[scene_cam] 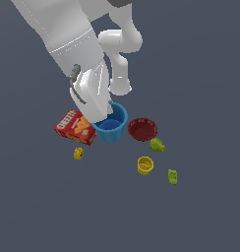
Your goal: Pick up a designated object from a clutter of objects.
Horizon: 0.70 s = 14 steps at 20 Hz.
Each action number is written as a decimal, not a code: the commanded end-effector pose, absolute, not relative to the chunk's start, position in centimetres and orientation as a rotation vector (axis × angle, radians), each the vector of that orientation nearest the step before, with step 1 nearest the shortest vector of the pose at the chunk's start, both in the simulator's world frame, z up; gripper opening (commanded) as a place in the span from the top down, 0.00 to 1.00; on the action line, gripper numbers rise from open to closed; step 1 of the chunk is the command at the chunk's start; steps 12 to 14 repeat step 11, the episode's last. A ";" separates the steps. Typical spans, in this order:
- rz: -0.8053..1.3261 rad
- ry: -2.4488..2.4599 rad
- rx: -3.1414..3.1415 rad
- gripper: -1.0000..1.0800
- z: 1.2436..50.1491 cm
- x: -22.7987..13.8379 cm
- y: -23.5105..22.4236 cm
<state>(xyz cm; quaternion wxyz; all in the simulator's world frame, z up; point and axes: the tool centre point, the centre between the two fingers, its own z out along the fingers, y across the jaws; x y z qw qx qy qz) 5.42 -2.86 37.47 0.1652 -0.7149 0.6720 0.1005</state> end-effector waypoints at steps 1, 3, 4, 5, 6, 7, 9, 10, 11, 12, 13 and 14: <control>0.284 1.912 -2.035 1.00 38.2 5.9 -2.9; 0.284 1.911 -2.035 1.00 38.5 6.1 -2.9; 0.284 1.911 -2.035 1.00 38.6 6.1 -2.9; 0.284 1.911 -2.035 1.00 38.7 6.2 -2.9; 0.284 1.911 -2.035 1.00 38.7 6.2 -2.9; 0.284 1.911 -2.035 1.00 38.7 6.2 -2.9; 0.284 1.911 -2.035 1.00 38.7 6.2 -2.9; 0.285 1.911 -2.034 1.00 38.6 6.2 -2.9; 0.285 1.911 -2.034 1.00 38.6 6.2 -2.9; 0.285 1.911 -2.034 1.00 38.6 6.2 -2.9; 0.285 1.911 -2.034 1.00 38.6 6.2 -2.9; 0.285 1.911 -2.034 1.00 38.6 6.2 -2.9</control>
